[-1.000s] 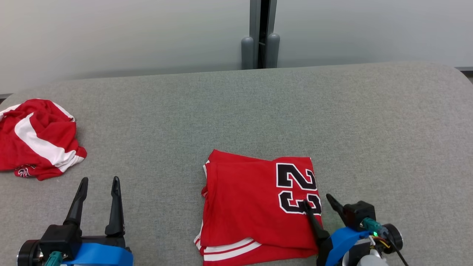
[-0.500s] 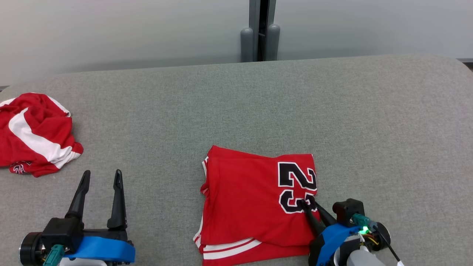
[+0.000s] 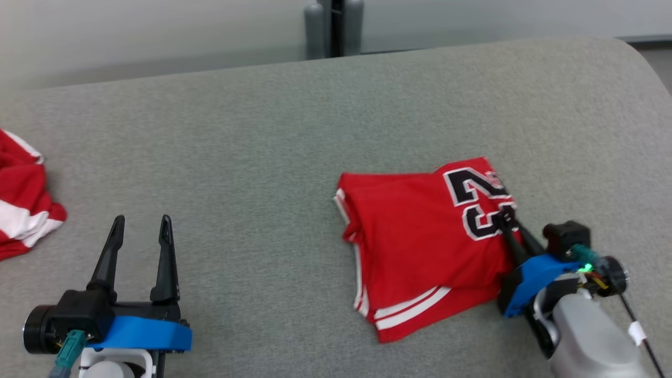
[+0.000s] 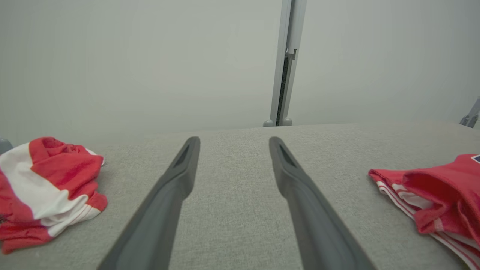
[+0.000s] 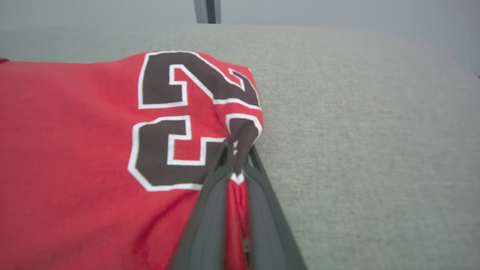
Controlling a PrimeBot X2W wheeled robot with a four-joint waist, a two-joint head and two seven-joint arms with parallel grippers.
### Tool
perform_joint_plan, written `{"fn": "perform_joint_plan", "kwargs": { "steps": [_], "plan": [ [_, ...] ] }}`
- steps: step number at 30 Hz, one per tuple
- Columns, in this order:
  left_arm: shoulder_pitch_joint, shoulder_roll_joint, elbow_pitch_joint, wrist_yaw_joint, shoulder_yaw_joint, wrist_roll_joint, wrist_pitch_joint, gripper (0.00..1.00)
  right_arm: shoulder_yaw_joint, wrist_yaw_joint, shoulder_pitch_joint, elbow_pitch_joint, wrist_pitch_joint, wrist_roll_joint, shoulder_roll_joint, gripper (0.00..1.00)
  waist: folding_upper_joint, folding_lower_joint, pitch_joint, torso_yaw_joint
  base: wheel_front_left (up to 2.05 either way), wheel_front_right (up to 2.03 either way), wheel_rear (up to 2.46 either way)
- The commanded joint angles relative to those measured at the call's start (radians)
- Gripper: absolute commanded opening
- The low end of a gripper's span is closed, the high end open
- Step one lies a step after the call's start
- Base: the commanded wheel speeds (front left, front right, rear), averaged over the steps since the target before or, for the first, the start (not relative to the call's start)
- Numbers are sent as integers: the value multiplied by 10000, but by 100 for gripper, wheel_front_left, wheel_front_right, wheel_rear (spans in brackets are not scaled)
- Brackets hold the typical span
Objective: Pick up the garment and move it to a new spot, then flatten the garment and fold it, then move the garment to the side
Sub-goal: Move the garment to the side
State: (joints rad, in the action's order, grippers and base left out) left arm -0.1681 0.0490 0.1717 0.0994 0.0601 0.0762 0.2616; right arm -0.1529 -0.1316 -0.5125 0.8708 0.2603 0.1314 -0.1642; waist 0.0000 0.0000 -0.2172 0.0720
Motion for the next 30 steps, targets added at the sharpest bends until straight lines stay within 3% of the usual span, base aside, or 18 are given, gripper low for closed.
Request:
{"fn": "perform_joint_plan", "kwargs": {
  "steps": [1, 9, 19, 21, 30],
  "plan": [
    [-163, 33, -54, 35, 2, -39, 45, 100, 155, 18, -173, -108, 61, -69, -158, 0, 0, 0, -337, 358, 0, 0, 0],
    [-721, 88, -231, 100, -73, -176, 44, 100, 1075, 18, -351, -793, 54, -348, -719, 0, 0, 0, -984, 1005, 0, 0, 0],
    [-1154, 191, -427, 176, -152, -271, 45, 100, 1022, 18, -1593, -1219, 12, -760, -1003, 0, 0, 0, -1507, 1041, 0, 0, 0],
    [-1662, 326, -708, 233, -305, -358, 44, 100, 1225, 18, -2920, -1470, -370, -933, -1808, 0, 0, 0, -2404, 823, 0, 0, 0],
    [-2340, 567, -1147, 251, -533, -462, 45, 100, 2267, 18, -4214, -1482, -928, -939, -3504, 0, 0, 0, -3596, 612, 0, 0, 0]
  ]
}}
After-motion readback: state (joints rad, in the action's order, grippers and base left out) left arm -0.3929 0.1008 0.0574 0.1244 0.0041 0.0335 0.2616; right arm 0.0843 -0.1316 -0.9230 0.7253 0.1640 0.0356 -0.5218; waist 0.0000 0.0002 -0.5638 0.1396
